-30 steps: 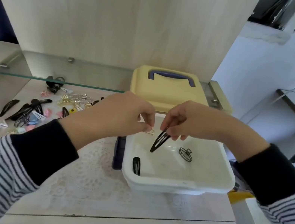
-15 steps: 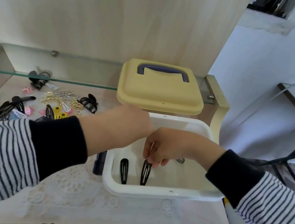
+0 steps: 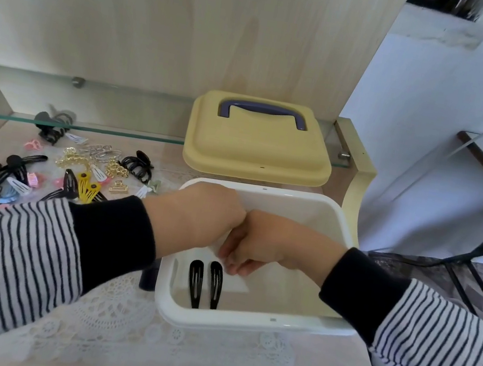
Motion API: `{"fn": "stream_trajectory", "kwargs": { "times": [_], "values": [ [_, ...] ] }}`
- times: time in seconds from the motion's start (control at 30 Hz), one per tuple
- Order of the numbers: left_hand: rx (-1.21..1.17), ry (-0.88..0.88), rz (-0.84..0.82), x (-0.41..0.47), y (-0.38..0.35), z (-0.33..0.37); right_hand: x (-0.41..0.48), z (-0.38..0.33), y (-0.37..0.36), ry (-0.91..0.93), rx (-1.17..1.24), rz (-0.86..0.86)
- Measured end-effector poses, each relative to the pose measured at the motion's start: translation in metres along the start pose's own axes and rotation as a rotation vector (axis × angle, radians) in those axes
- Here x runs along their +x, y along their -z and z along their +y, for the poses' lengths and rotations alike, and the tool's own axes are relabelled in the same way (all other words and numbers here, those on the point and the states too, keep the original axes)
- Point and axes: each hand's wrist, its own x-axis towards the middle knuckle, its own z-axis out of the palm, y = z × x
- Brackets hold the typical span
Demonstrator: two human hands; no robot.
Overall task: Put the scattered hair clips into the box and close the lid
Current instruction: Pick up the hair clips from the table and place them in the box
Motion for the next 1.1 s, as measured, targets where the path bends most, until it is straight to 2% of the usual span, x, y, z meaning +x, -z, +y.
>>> {"fn": "stream_trajectory", "kwargs": {
  "times": [0.43,0.77,0.97,1.1],
  "values": [
    [0.023,-0.026,0.038,0.006,-0.008,-0.005,-0.001,0.0,-0.006,-0.037,0.103,-0.033],
    [0.014,-0.048,0.078,0.006,-0.015,-0.01,-0.023,0.0,0.002,0.018,-0.492,0.261],
    [-0.004,-0.064,0.1,-0.014,-0.01,-0.011,-0.034,0.01,-0.003,0.004,-0.602,0.382],
    [-0.069,-0.085,0.244,-0.04,-0.003,-0.018,-0.048,0.008,-0.004,-0.002,-0.617,0.431]
  ]
}}
